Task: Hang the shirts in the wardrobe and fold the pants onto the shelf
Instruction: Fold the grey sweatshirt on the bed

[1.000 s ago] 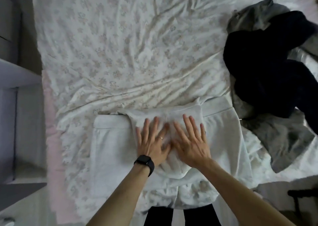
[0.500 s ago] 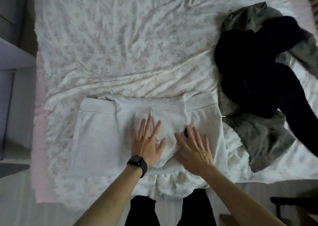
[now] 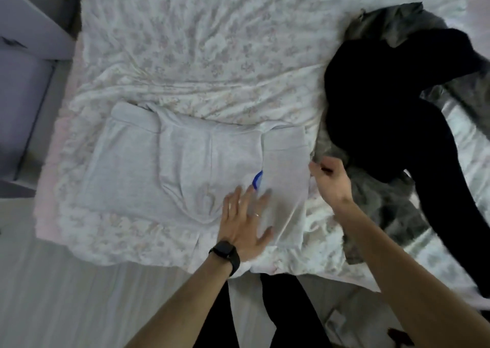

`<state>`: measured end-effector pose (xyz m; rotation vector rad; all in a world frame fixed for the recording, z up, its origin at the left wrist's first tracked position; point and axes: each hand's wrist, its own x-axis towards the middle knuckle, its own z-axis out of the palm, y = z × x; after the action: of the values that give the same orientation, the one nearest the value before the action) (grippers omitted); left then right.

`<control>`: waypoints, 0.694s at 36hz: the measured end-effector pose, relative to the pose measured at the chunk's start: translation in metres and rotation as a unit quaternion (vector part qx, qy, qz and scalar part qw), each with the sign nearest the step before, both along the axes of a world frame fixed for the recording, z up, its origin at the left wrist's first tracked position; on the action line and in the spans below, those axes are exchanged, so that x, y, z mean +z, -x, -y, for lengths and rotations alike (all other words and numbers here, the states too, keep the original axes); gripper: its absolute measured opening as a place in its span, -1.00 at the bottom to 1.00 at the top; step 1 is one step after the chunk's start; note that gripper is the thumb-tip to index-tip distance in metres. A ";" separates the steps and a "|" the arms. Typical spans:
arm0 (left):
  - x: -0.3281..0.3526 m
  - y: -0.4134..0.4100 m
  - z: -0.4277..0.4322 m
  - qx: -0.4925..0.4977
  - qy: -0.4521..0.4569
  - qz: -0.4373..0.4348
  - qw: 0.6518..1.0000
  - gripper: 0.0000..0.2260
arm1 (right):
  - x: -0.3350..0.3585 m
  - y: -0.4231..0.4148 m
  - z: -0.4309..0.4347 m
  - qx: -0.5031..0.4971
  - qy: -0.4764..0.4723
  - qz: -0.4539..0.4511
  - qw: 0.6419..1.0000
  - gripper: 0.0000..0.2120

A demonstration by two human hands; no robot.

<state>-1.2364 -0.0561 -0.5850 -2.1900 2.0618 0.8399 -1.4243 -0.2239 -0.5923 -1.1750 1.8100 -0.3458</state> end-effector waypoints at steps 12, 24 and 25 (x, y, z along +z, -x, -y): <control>-0.002 0.074 0.003 -0.062 -0.103 0.109 0.987 -0.15 | -0.003 -0.022 0.060 0.059 -0.208 0.121 0.969 -0.58; 0.046 0.012 -0.024 0.359 0.070 -0.147 0.919 -0.82 | 0.038 -0.056 0.045 0.017 -0.122 0.163 0.979 -0.79; 0.053 0.000 -0.028 0.396 0.085 -0.153 0.901 -0.83 | 0.050 -0.071 0.042 0.027 -0.120 0.177 0.976 -0.78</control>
<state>-1.2366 -0.0282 -0.5318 -3.2375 1.2953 1.1280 -1.3537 -0.2659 -0.5421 -0.9246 1.4608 -0.2761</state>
